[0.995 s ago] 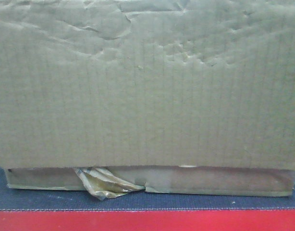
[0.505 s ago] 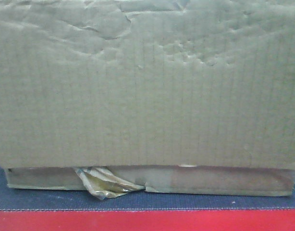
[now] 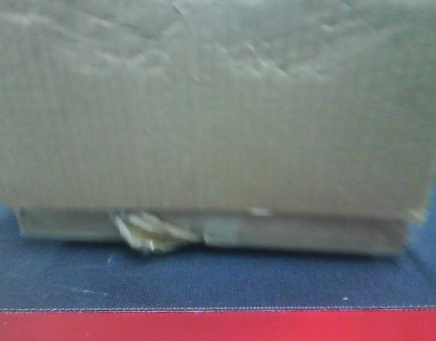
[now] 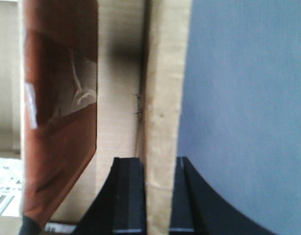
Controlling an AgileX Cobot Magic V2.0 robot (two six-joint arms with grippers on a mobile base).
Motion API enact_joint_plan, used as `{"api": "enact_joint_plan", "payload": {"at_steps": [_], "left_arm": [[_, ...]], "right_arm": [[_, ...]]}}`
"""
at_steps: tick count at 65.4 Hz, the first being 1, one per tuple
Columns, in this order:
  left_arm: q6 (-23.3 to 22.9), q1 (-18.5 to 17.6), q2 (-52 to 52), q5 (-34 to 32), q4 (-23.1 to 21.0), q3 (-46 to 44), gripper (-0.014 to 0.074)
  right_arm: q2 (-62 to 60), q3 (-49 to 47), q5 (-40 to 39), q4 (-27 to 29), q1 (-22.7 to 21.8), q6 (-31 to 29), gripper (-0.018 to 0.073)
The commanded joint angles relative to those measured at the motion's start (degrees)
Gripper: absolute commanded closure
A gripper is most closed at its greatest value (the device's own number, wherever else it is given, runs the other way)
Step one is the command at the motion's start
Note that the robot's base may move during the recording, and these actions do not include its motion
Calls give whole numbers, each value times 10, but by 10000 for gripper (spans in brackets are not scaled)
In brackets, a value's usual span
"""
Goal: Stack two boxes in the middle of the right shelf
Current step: 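Lift the two stacked boxes off the table with both grippers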
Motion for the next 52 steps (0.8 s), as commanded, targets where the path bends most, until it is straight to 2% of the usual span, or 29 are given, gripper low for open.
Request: {"api": "enact_joint_plan", "payload": {"at_steps": [1,9,16,29,37,52], "left_arm": [[-18,3,-28,-40,63,-15,708],[-18,3,-35,-95,69,-31,708],[-18,3,-35,-130,93,-51,708],[-18,3,-35,-174,149,-82,708],[-18,3,-35,-178,165,-101,708],[-18,3,-38,-146,165,-109,708]], "right_arm": [[-20,-3,-131,-68,-3,-1,727],[-26,-12,-182,-96,-3,0,727],[-26,-32,-220,-122,-3,6,727],[-26,-83,-262,-183,-3,84,727],[-26,-101,-275,-213,-3,121,727],[-26,-107,-314,-230,-3,123,727]]}}
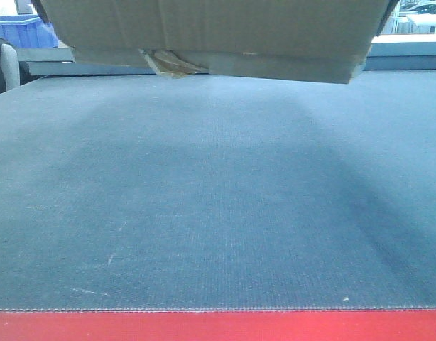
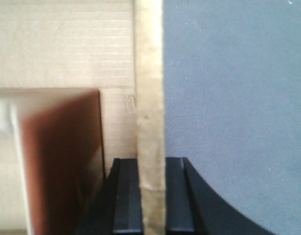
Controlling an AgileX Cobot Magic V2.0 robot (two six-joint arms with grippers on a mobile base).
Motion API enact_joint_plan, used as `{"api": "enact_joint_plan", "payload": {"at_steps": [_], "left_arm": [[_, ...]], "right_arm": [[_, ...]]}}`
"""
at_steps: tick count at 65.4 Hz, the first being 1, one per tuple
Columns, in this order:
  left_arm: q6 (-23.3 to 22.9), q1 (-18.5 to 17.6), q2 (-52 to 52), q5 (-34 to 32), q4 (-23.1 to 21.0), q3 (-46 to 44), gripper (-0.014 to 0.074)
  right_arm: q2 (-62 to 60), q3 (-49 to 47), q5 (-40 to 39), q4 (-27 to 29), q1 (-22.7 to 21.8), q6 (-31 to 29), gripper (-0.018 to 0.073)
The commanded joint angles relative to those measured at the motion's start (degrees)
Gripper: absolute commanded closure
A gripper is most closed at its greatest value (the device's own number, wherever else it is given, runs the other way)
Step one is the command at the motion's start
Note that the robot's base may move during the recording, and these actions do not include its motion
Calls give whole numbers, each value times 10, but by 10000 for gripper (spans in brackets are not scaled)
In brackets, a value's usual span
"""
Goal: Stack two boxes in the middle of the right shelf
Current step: 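Lift the two stacked boxes off the table with both grippers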
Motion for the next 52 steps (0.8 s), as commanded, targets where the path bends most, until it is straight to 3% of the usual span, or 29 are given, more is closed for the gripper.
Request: {"api": "enact_joint_plan", "payload": {"at_steps": [1,26,52], "left_arm": [[-7,7,-15,14,45,-11,708],[-8,8,-17,45,45,-10,708],[-21,15,-19,-36,59,-9,708]], "right_arm": [[-8,-3,-226,-80,-8,5,727],[-8,-6,-268,-94,-16,6,727],[-8,-7,-253,-94,-18,6,727]]}}
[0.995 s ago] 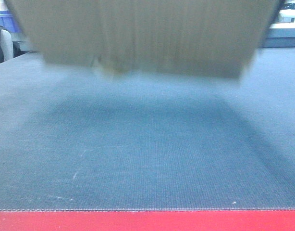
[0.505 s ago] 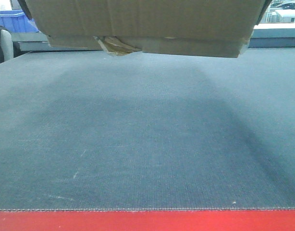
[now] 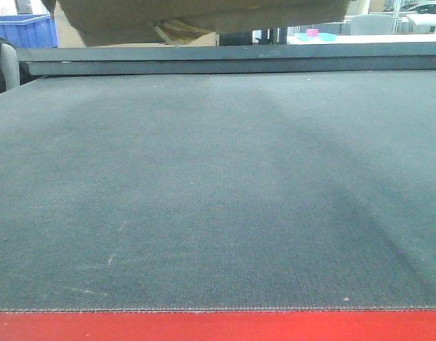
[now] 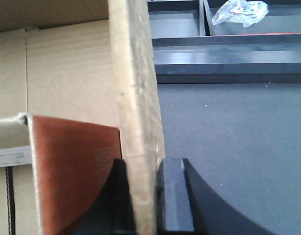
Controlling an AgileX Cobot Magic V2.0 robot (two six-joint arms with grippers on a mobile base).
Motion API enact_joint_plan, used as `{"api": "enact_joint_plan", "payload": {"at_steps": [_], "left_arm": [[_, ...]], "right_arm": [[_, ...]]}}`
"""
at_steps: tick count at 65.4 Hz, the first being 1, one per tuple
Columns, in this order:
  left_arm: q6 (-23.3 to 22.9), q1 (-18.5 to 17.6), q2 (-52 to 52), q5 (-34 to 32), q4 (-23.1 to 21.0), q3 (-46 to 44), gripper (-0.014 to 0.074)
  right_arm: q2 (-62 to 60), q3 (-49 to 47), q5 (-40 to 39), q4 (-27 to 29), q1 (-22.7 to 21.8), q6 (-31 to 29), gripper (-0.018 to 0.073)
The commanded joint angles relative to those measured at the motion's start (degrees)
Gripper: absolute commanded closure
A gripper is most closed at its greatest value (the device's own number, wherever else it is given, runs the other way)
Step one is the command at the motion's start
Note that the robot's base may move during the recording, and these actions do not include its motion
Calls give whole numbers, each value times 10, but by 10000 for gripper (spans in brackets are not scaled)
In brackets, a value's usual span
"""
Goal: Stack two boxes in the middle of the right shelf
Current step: 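Lift the two stacked boxes off the table with both grippers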
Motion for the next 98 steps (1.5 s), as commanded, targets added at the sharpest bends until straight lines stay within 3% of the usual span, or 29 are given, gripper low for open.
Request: {"api": "enact_joint_plan", "payload": {"at_steps": [1,17,33,43,73,98], "left_arm": [[-10,11,-9,-39,24,-4,708],[-8,47,-9,-59,2,-23,708],[-2,48,-9,-56,2,-23,708],[-1,48,-9,-57,2,-23,708],[3,48,-9,-57,2,-23,708],[3,48,-9,-66,2,-23,708]], "right_arm": [[-10,-9,-29,-28,-6,5,727],[-10,-9,-2,-28,-6,5,727],[-10,-9,1,-28,-6,4,727],[-10,-9,2,-28,-6,-61,727],[-10,-9,2,-28,-6,-61,727],[-10,-9,-59,-28,-6,-61,727]]}}
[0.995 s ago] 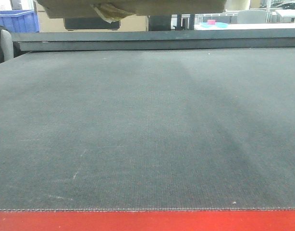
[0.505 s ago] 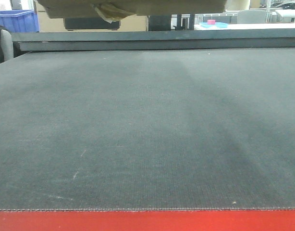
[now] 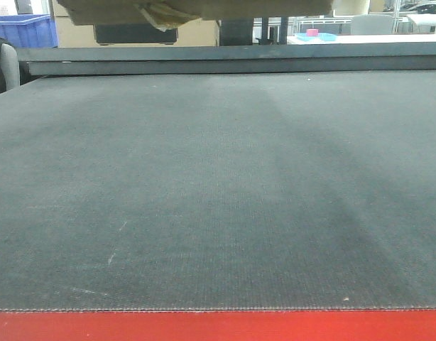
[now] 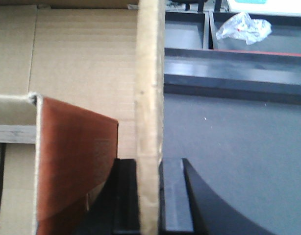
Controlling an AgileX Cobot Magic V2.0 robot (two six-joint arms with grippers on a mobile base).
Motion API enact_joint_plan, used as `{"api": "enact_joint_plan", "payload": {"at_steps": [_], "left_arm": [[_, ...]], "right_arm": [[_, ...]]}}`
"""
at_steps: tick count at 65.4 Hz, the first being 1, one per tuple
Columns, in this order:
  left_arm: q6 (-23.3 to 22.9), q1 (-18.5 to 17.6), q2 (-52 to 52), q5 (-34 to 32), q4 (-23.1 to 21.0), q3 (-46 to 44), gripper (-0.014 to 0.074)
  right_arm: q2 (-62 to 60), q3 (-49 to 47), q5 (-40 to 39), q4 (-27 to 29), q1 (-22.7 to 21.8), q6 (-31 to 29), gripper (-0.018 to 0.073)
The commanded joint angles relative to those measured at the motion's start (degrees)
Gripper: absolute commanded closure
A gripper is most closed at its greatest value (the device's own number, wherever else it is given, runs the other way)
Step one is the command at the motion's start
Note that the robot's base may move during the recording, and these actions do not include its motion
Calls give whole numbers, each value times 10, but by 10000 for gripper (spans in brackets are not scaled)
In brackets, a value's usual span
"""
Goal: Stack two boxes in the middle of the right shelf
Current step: 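Lift the two stacked boxes off the table with both grippers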
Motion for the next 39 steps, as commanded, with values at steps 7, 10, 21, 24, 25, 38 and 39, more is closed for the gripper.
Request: {"api": "enact_joint_plan", "payload": {"at_steps": [7,10,21,24,25,38,39], "left_arm": [[1,10,-9,-16,28,-9,708],[1,10,-9,-16,28,-9,708],[1,10,-9,-16,28,-9,708],[1,10,-9,-16,28,-9,708],[1,10,-9,-16,28,-9,708],[1,10,-9,-16,28,-9,708],[1,10,-9,-16,28,-9,708]], "right_arm": [[-10,-8,-63,-31,-5,-6,727],[-10,-8,-71,-31,-5,-6,727],[-10,-8,-96,-31,-5,-6,727],[-10,-8,-97,-31,-5,-6,727],[-10,-8,-97,-31,-5,-6,727],[-10,-8,-97,-31,-5,-6,727],[-10,-8,-97,-31,-5,-6,727]]}}
